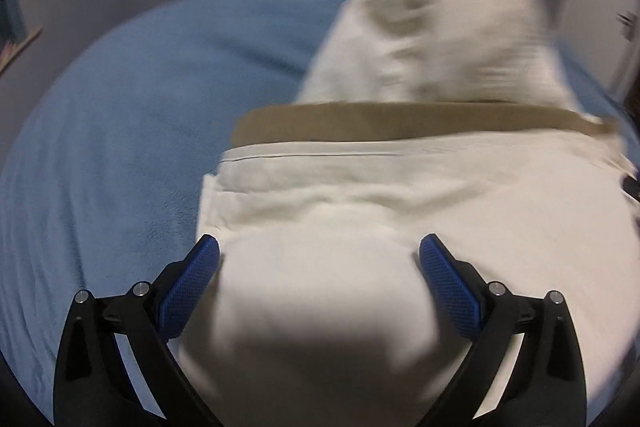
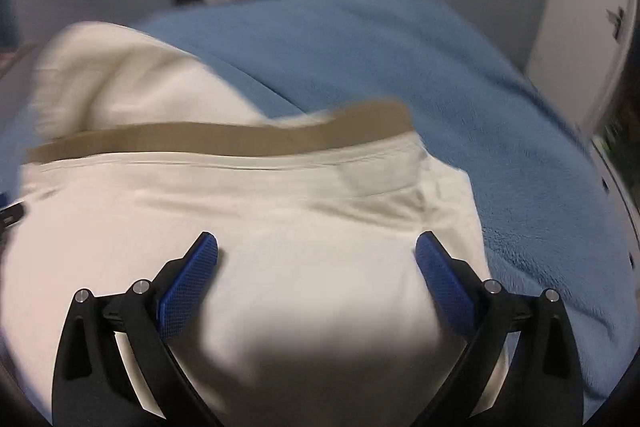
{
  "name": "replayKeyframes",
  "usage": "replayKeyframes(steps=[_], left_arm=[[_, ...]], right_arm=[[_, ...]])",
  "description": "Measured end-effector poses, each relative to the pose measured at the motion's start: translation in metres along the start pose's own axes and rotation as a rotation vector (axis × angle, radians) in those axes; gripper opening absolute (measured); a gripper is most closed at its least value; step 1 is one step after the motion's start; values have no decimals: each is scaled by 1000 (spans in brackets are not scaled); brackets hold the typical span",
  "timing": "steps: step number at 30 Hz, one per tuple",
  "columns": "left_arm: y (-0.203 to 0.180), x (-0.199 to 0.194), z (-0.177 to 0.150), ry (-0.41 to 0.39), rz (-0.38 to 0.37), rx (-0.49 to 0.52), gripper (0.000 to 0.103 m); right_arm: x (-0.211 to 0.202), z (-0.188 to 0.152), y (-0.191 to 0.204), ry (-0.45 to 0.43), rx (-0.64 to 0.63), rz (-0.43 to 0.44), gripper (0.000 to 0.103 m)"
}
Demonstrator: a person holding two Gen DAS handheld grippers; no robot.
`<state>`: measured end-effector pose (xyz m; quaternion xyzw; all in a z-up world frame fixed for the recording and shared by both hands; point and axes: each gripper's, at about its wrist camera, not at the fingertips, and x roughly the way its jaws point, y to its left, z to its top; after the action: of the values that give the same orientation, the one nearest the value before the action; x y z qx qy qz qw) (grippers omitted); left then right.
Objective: Fold large clothes
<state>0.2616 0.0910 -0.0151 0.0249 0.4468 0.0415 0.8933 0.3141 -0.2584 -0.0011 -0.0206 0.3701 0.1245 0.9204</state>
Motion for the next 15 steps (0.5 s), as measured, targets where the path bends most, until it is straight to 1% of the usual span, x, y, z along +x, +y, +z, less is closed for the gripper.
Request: replayKeyframes(steps=[2,3,5,7,8,9,10,12,14,15], left_arm=[[-26,-33,-16,-56,-42,81,97],[-37,-40,-23,-60,-64,105,97],[-62,-50,-44,-57,-79,157,97],[-73,-48,-62,-40,-77,167,97],[-74,-45,-68,-29,-78,155,97],[-66,-41,-75,-12,-92,124,97],[-65,-29,-76,5,-106,97,98],[-52,-25,-85,35,-112,52,98],[-45,-27,-90,44,-91,56,98],[-39,-27,-93,45,-64,62,98]], right_arm=[[-24,-15,25,-44,-65,76,95],[-36,-25,42,-56,-110,115,95],[-43,-40,65,-55,-160,142,95],[-38,-53,78,-34,-200,131,95],[-35,-62,77,-21,-208,123,95],[-36,-71,76,-17,-211,118,95],[-38,-79,69,-13,-210,106,95],[-36,-88,47,-1,-199,69,95],[-37,-93,25,12,-163,28,95],[-37,-95,8,22,-125,4,95]])
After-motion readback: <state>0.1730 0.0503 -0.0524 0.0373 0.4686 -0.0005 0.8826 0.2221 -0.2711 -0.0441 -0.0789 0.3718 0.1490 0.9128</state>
